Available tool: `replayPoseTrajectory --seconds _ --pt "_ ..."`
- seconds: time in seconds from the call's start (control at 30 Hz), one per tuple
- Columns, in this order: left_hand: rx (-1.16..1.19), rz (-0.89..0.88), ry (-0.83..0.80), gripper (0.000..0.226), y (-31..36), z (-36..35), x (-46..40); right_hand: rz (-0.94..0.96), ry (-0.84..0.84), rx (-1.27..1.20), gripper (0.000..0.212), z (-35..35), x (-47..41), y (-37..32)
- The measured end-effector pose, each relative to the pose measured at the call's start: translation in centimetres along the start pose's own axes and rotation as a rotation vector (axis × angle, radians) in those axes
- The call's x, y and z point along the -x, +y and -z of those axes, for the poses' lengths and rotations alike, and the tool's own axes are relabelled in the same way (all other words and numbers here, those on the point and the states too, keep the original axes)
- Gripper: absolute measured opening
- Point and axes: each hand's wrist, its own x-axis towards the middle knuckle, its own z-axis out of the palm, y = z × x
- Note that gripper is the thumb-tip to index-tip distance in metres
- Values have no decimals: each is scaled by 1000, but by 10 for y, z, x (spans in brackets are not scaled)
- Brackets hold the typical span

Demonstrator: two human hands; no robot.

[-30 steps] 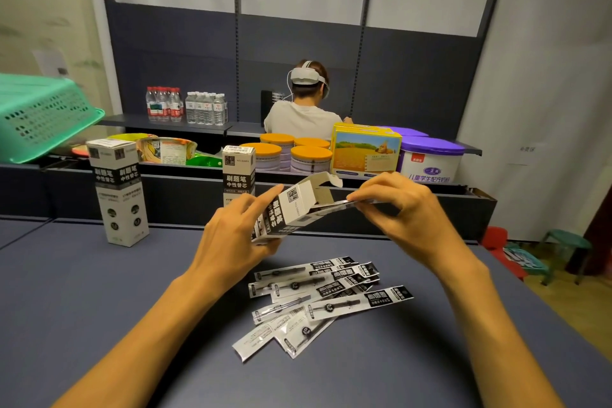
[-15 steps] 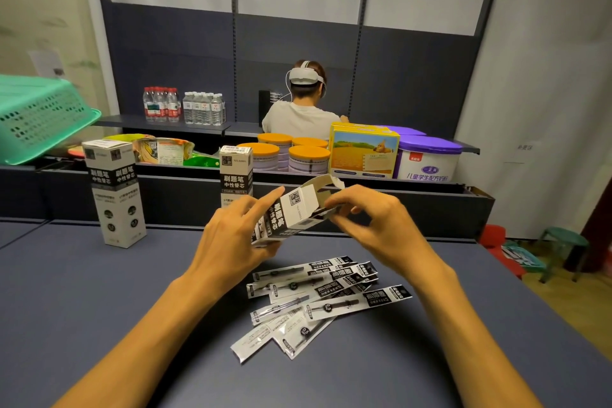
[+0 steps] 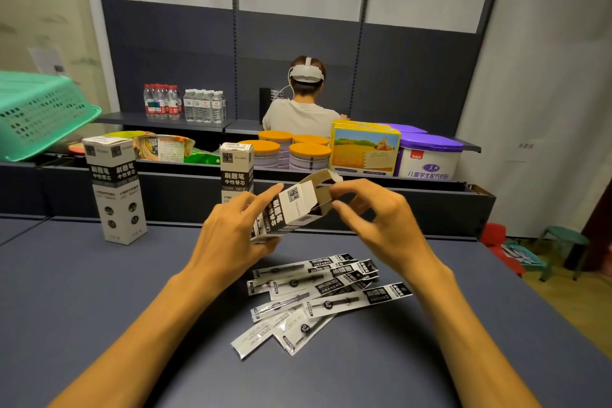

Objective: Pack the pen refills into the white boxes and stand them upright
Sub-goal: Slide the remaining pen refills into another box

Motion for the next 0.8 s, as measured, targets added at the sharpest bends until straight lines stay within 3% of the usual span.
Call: replayPoseTrajectory --seconds 0.23,0.37,0.57,0.7,0.8 --pt "0 -12 -33 94 1 -3 1 26 -113 19 32 -7 7 -2" --pt "9 10 -30 93 -2 -3 1 -127 -18 -88 11 4 10 4" --pt "39 12 -30 92 -3 -3 1 -398 -565 48 25 -9 22 23" --pt "61 15 -36 91 -3 -4 1 -463 -733 52 44 -20 28 21" --pt "76 22 -33 92 -4 -4 1 -462 -777 66 43 -25 30 20"
